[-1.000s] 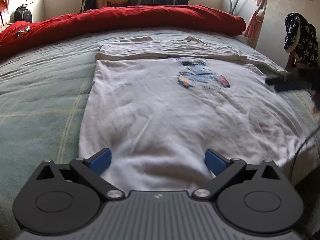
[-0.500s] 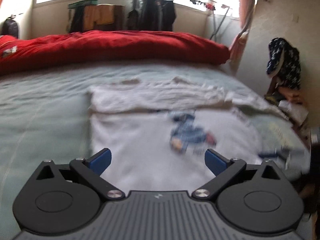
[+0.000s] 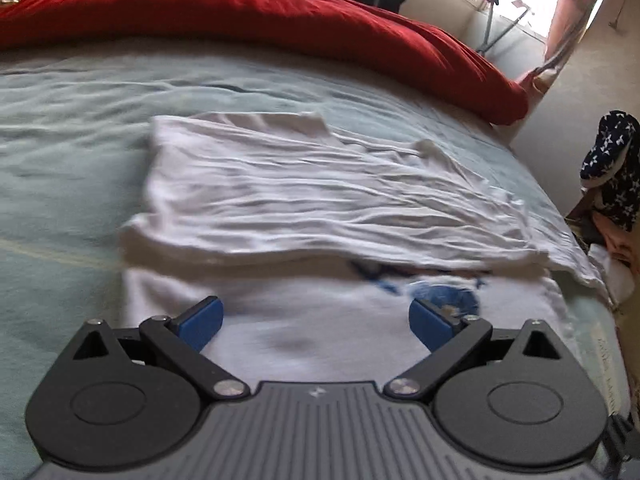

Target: Fold clothes

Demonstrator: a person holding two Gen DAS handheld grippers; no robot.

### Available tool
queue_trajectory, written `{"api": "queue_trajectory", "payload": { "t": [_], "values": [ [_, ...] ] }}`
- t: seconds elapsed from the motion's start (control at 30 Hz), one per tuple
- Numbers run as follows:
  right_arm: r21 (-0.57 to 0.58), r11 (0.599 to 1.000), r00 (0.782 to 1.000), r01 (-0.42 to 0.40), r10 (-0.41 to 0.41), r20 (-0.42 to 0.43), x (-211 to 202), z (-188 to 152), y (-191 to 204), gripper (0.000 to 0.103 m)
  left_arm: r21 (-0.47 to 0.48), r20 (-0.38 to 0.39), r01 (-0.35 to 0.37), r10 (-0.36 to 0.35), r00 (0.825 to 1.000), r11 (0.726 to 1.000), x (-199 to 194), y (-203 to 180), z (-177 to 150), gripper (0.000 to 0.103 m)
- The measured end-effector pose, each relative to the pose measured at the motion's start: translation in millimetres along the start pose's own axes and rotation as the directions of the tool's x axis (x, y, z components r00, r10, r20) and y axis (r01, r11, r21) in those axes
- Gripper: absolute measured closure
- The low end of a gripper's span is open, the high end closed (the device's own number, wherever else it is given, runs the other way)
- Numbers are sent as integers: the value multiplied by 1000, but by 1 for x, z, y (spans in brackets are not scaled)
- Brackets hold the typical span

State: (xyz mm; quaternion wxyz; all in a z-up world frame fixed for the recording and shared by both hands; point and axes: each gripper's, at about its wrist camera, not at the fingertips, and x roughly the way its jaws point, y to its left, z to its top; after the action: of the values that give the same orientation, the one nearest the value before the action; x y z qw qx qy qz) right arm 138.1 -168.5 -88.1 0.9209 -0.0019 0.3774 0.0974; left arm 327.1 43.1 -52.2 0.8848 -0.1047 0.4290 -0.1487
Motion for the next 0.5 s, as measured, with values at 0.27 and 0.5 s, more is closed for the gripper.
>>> {"api": "queue_trajectory", "payload": {
  "t": [0.27,0.5],
  "values": [
    [2,1000,1000,16,-16,0,1,1,3,0,79,12,-103,103,995,991,-45,5,-16,5],
    [15,999,999,31,-31,8,2,1,5,0,240,14,55,-60,998,969,-86,-55,-75,5]
  ]
}}
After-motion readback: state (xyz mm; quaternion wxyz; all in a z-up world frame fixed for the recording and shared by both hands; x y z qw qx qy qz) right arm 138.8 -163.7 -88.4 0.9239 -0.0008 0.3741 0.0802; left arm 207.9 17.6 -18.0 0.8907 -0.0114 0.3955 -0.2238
